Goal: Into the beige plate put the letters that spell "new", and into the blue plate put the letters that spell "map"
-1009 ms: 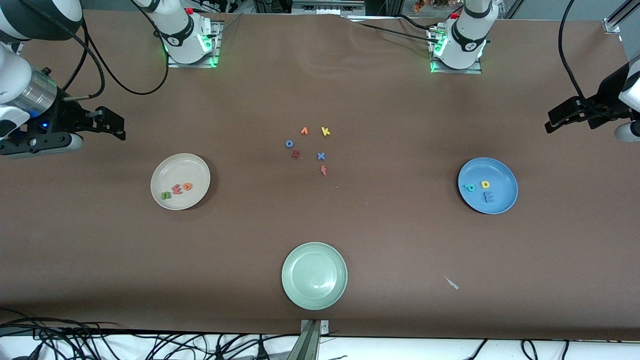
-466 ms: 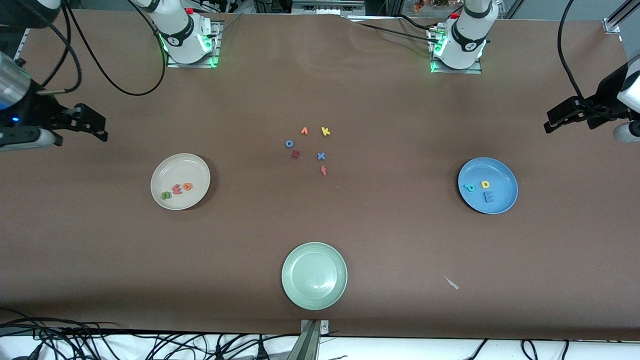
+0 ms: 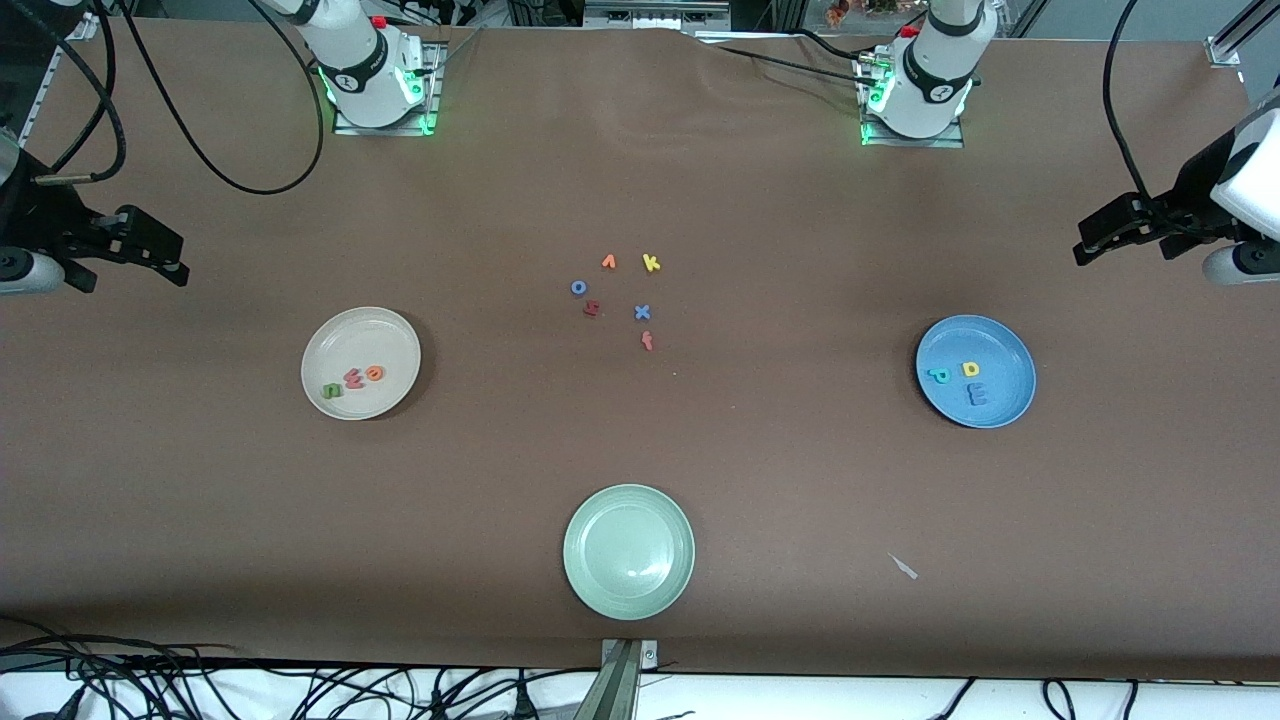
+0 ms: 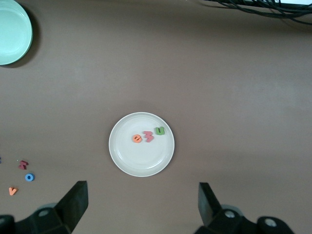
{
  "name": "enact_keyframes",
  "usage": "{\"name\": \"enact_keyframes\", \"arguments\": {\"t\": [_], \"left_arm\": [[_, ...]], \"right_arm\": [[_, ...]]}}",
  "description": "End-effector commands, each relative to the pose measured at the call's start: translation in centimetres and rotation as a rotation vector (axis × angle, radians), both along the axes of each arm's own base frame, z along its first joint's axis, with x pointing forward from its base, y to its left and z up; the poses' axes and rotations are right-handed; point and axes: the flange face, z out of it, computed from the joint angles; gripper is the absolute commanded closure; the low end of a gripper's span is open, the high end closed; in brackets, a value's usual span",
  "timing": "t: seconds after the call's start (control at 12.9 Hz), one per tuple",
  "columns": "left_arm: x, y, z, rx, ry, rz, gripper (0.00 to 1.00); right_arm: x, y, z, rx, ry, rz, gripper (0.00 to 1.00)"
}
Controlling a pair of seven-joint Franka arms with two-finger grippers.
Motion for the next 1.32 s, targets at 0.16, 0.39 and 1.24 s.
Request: {"name": "enact_keyframes", "arguments": {"t": [0.16, 0.39, 1.24], "left_arm": [[-0.2, -0.1, 0.1, 0.001, -0.01, -0.017, 0.0], [-0.2, -0.1, 0.1, 0.001, -0.01, -0.018, 0.0], [-0.2, -0.1, 0.1, 0.002, -0.008, -0.017, 0.0]], "right_arm": [[0.0, 0.1, 0.5, 0.015, 0.009, -0.012, 0.0], [0.0, 0.1, -0.7, 0.014, 0.044, -0.018, 0.0], [0.1, 0.2, -0.9, 0.012, 0.047, -0.009, 0.0]]}}
